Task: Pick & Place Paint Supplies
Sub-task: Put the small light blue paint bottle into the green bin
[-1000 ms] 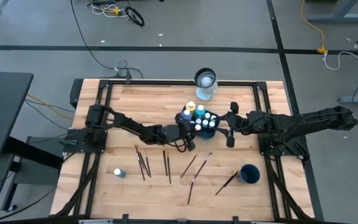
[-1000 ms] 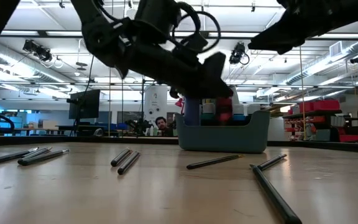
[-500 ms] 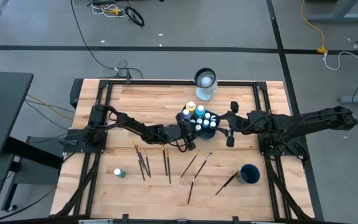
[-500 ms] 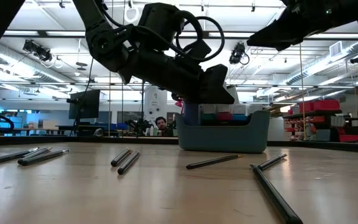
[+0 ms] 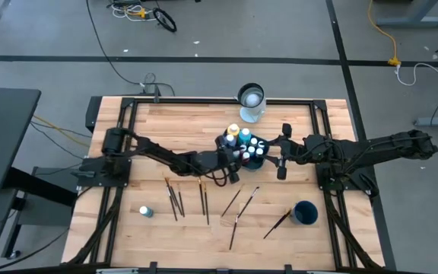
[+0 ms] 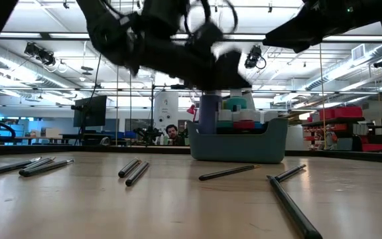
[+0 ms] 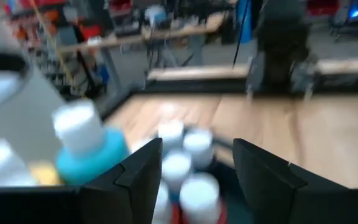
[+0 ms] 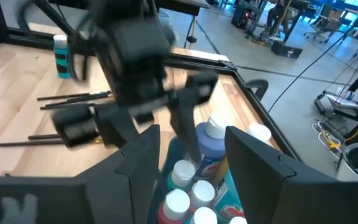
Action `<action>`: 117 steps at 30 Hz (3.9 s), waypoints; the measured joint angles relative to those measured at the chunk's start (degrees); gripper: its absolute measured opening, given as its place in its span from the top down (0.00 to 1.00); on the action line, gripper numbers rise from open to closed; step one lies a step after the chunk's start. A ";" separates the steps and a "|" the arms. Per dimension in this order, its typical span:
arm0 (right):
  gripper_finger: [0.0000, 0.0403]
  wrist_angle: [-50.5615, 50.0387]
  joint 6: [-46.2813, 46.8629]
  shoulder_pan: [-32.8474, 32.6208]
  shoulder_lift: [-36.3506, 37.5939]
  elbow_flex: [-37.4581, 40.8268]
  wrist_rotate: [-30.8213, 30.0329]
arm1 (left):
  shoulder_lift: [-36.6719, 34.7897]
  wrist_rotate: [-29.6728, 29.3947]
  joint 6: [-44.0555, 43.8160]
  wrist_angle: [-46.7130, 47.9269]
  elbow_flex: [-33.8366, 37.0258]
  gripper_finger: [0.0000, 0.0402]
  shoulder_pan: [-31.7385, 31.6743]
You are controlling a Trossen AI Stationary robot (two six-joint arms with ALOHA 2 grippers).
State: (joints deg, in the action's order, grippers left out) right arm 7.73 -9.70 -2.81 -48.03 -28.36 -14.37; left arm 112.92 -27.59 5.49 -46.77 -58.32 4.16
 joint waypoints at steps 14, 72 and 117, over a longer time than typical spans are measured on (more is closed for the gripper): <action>0.54 -0.07 4.82 -0.02 -0.02 0.00 0.37 | -29.00 3.37 -5.92 39.80 -0.07 0.49 10.49; 0.54 -0.09 8.75 -0.02 -0.07 0.00 0.45 | -34.07 31.05 -71.68 109.11 3.23 0.47 39.15; 0.54 -0.02 8.75 0.00 -0.07 -0.02 0.44 | -34.05 19.13 -44.85 94.71 1.90 0.68 25.92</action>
State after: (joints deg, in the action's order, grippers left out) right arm 7.70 -0.95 -2.81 -48.10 -28.38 -13.93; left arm 78.87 -8.46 -39.37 47.94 -56.42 30.08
